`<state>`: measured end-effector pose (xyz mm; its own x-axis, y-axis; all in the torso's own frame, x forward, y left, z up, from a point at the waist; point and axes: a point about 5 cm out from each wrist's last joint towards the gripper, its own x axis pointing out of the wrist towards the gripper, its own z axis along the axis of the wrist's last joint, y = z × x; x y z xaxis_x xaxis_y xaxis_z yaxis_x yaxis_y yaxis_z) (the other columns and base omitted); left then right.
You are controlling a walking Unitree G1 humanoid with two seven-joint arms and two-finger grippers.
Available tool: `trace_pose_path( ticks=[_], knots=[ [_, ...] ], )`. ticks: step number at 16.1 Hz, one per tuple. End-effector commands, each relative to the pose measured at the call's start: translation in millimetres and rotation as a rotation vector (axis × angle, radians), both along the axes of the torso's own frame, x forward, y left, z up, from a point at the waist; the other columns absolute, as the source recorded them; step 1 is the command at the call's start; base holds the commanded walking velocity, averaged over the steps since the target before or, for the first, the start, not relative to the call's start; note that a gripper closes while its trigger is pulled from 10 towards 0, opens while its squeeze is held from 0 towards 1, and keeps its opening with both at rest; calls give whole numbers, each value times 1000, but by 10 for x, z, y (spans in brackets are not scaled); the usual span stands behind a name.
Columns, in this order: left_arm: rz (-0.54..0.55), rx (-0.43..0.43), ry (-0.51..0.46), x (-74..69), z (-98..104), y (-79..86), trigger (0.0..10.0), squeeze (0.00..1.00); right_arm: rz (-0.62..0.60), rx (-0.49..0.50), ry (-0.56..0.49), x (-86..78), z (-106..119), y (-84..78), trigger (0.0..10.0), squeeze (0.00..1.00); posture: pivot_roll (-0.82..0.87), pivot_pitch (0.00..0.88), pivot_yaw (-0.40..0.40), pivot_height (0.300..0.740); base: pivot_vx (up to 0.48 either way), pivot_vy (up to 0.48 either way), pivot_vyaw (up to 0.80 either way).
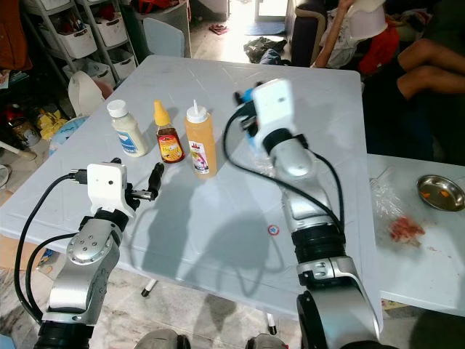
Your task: Restocking fridge
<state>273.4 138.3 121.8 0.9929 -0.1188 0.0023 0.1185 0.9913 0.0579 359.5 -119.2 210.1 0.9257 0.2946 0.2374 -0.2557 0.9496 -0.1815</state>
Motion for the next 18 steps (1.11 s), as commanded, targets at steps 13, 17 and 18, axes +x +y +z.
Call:
trace_pose_path(
  ticks=[13, 17, 18],
  knots=[
    [-2, 8, -12, 60, 13, -27, 10000, 0, -152, 214, 75, -204, -105, -137, 10000, 0, 4, 0, 33, 740, 0, 0, 0],
    [-7, 5, -9, 60, 5, -42, 10000, 0, -200, 101, 114, -220, -188, -230, 10000, 0, 0, 0, 31, 740, 0, 0, 0],
    [-7, 4, -8, 58, 3, -43, 10000, 0, -201, 92, 109, -220, -186, -240, 10000, 0, 0, 0, 30, 740, 0, 0, 0]
  ],
)
